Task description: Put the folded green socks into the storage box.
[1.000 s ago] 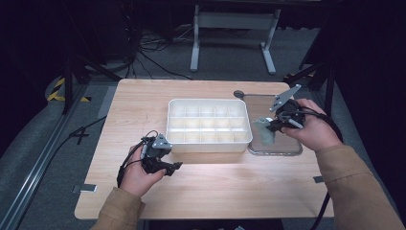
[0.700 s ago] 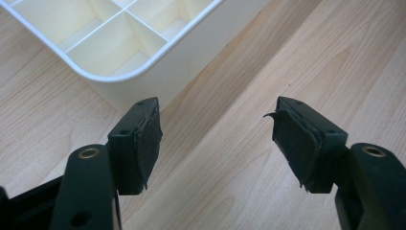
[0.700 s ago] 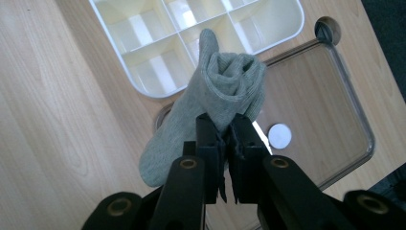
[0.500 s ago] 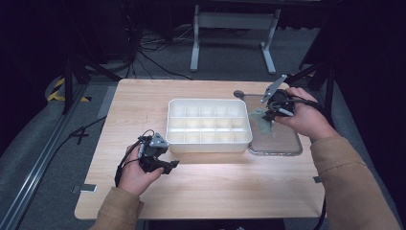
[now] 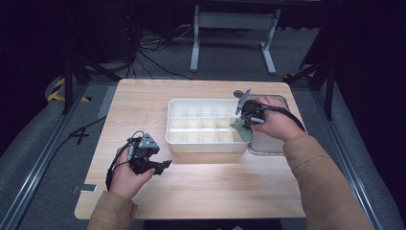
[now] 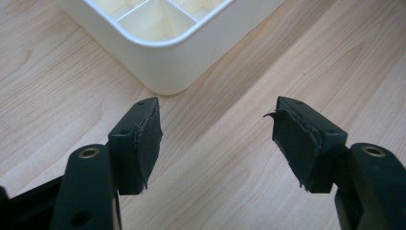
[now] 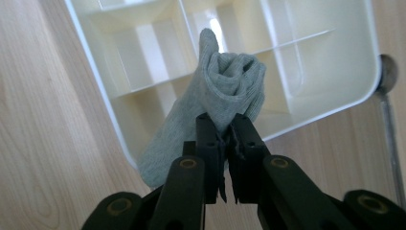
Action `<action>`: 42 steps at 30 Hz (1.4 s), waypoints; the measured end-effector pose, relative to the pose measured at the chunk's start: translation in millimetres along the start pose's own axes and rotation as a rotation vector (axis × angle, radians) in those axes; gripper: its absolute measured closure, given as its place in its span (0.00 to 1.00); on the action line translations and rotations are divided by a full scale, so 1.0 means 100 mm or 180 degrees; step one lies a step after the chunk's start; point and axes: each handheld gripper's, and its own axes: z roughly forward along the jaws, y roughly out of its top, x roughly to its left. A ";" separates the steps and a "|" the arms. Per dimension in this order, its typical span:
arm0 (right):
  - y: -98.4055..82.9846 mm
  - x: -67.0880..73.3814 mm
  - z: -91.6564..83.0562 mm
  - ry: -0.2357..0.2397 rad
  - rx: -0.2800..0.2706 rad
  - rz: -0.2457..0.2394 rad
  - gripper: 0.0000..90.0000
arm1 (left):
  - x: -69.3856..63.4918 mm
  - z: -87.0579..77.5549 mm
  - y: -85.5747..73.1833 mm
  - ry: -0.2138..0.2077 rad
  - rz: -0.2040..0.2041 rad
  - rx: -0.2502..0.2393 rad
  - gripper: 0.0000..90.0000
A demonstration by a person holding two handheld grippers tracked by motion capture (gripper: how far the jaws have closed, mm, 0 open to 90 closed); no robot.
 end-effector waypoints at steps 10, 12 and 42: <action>0.13 0.08 0.45 0.0384 0.0596 -0.0049 0.94 | 0.02 -0.11 -0.12 0.0067 -0.0097 -0.0007 0.38; 0.13 0.07 0.50 0.0397 0.0626 -0.0013 0.94 | 0.03 -0.12 -0.14 0.0075 -0.0103 -0.0009 0.38; -0.49 0.11 -0.21 0.0230 -0.0522 0.0775 0.69 | -0.01 -0.12 -0.12 0.0056 -0.0114 0.0006 0.37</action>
